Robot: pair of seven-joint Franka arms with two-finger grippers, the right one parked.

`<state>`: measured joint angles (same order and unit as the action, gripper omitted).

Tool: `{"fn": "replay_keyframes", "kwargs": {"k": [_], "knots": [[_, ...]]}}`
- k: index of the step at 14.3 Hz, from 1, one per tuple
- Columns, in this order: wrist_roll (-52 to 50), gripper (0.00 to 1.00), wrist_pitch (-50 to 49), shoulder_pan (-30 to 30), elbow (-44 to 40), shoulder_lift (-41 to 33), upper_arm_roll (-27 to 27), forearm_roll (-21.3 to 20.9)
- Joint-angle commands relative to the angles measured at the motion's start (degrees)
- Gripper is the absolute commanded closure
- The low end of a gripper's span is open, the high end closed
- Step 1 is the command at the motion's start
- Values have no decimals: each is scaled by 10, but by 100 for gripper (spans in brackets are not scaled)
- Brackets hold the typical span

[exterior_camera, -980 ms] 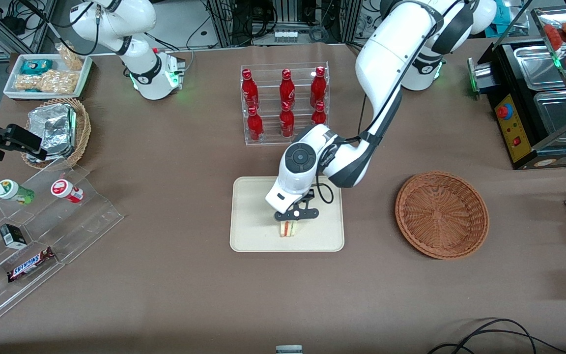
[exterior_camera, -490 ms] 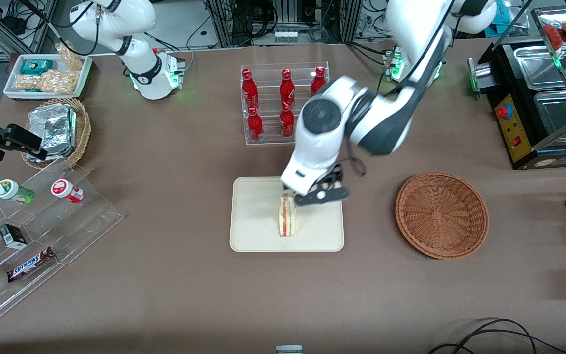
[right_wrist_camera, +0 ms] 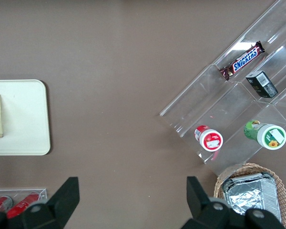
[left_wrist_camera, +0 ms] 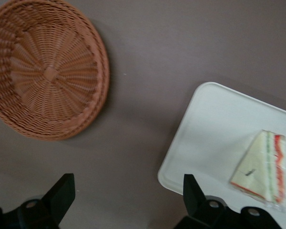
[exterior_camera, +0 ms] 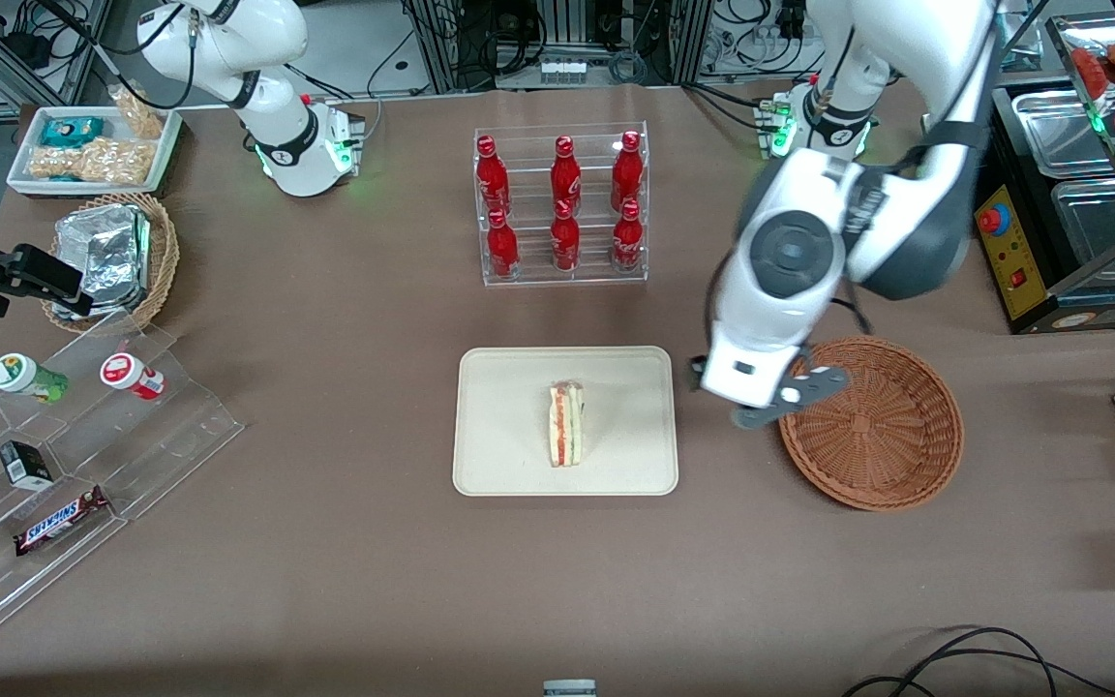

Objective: Place sandwich from basket to tray

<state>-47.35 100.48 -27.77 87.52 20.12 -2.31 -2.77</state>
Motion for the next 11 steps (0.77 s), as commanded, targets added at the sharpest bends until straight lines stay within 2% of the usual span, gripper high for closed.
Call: {"fn": "replay_keyframes", "kwargs": {"k": [1,7,11], "knots": [[65,0,-3,41,86,-86,5,-7],[182,0,-21,101,188,-197,5,-8],[294,0,-75,244,180,-229,98,-5]]}}
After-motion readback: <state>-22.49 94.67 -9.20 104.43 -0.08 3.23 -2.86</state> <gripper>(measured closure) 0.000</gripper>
